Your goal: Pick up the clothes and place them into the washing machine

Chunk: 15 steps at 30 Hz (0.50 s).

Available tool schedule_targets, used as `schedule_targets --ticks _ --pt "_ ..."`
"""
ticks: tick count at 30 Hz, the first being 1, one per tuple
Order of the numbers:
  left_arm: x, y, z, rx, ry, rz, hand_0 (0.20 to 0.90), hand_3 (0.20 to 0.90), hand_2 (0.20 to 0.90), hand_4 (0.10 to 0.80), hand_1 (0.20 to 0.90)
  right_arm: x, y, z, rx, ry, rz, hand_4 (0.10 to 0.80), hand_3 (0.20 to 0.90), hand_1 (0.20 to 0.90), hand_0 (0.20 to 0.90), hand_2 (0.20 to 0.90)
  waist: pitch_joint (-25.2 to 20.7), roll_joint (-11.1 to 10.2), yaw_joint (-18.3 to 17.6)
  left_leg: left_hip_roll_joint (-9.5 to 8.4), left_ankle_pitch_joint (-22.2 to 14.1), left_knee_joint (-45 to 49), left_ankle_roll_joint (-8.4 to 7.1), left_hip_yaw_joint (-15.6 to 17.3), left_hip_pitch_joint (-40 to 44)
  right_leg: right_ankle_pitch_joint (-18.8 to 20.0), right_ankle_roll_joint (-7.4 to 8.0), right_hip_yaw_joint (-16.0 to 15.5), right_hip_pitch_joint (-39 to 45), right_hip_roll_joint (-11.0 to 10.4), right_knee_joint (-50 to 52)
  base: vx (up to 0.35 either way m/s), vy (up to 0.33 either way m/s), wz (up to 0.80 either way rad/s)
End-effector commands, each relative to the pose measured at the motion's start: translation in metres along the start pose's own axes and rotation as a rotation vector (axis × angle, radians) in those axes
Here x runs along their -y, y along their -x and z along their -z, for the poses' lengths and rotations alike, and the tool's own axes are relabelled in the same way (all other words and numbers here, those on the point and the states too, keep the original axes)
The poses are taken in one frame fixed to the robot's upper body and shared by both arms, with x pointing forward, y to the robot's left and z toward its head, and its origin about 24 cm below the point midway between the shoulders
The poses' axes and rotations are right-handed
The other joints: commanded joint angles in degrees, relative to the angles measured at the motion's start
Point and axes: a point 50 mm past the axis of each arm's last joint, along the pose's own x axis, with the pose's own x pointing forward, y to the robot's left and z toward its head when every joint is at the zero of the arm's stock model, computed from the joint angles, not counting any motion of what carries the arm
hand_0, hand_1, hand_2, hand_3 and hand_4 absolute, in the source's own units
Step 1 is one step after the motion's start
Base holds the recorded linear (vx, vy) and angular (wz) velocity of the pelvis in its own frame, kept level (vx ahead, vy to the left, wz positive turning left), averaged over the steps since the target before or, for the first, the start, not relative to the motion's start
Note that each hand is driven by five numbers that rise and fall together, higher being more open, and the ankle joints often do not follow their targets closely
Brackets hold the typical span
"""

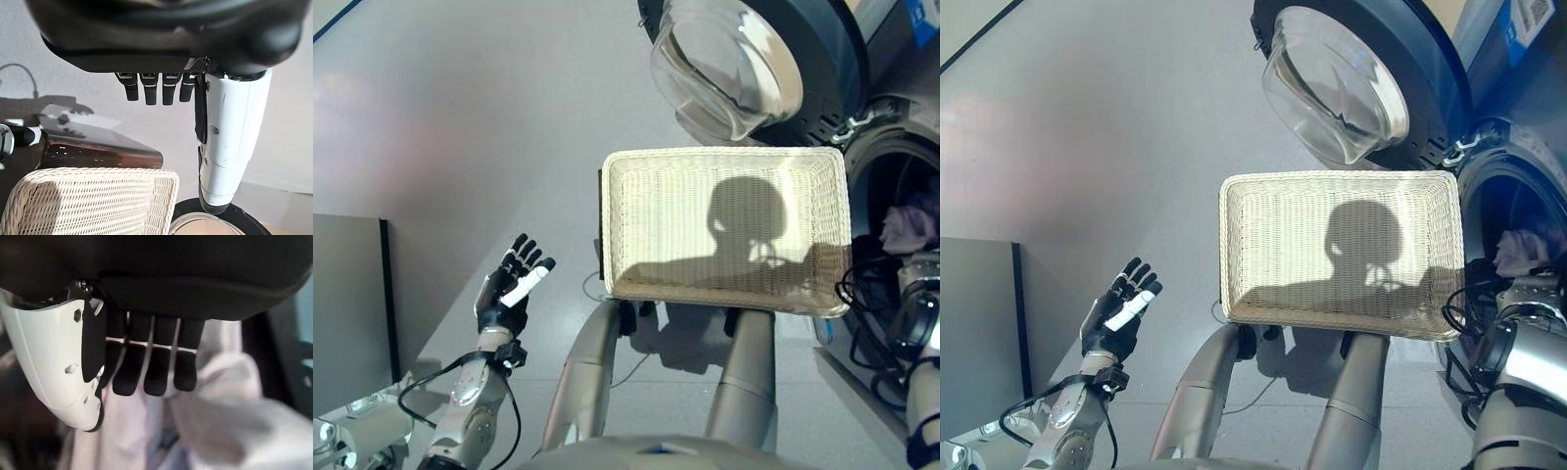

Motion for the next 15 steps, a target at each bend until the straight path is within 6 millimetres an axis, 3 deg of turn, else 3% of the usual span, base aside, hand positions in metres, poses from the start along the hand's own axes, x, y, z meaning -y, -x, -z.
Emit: schedule_targets --ticks 1,3,4,5,9,15 --pt "-0.015 0.001 -0.031 0.181 -0.003 -0.061 0.900 0.900 0.900 0.800 0.900 -0.020 0.005 -0.052 0.294 0.019 -0.110 0.300 0.200 0.200 0.200 0.200 -0.19 2.25 -1.43 1.52 -1.59 -0.77 -3.29 -2.30 1.83 -0.24 -2.98 -1.81 1.35 2.51 0.31 -0.011 -0.007 -0.03" --pt "-0.014 0.001 -0.035 0.205 -0.007 -0.058 0.900 0.900 0.900 0.800 0.900 -0.024 0.011 -0.046 0.350 0.102 -0.153 0.300 0.200 0.200 0.200 0.200 -0.05 2.09 -1.77 1.57 -3.01 -0.41 -3.60 -2.53 2.21 -1.70 -2.76 -1.69 1.85 2.65 0.61 0.089 -0.026 -0.02" --pt "-0.014 0.001 -0.036 0.211 -0.011 -0.058 0.900 0.900 0.900 0.800 0.900 -0.023 0.011 -0.043 0.360 0.125 -0.145 0.529 0.521 0.521 0.521 0.521 0.08 2.04 -1.88 1.49 -3.16 -0.09 -3.54 -2.61 2.08 -1.87 -2.81 -1.78 1.87 2.74 0.79 0.000 0.000 0.00" --pt "-0.015 0.000 -0.037 0.215 -0.017 -0.060 0.900 0.900 0.900 0.800 0.900 -0.022 0.011 -0.039 0.371 0.158 -0.148 0.800 0.900 0.900 0.900 0.900 0.10 1.95 -1.84 1.44 -3.21 0.18 -3.49 -2.66 1.94 -1.94 -2.86 -1.92 1.85 2.82 0.91 0.000 0.000 0.00" --pt "-0.019 0.000 -0.042 0.245 -0.034 -0.076 0.900 0.900 0.900 0.800 0.900 -0.022 0.014 -0.022 0.467 0.431 -0.227 0.800 0.900 0.900 0.900 0.900 0.18 1.51 -2.14 1.66 -3.32 1.02 -3.43 -3.01 1.22 -1.69 -3.00 -2.36 1.72 3.09 0.95 0.000 0.000 0.00" --pt "-0.022 0.001 -0.043 0.248 -0.053 -0.076 0.900 0.900 0.900 0.800 0.900 -0.016 0.010 -0.007 0.424 0.531 -0.230 0.800 0.900 0.900 0.900 0.900 0.29 1.05 -1.97 1.64 -3.46 1.81 -3.31 -3.04 0.45 -1.38 -2.98 -2.67 1.27 3.04 1.07 0.000 0.000 0.00"
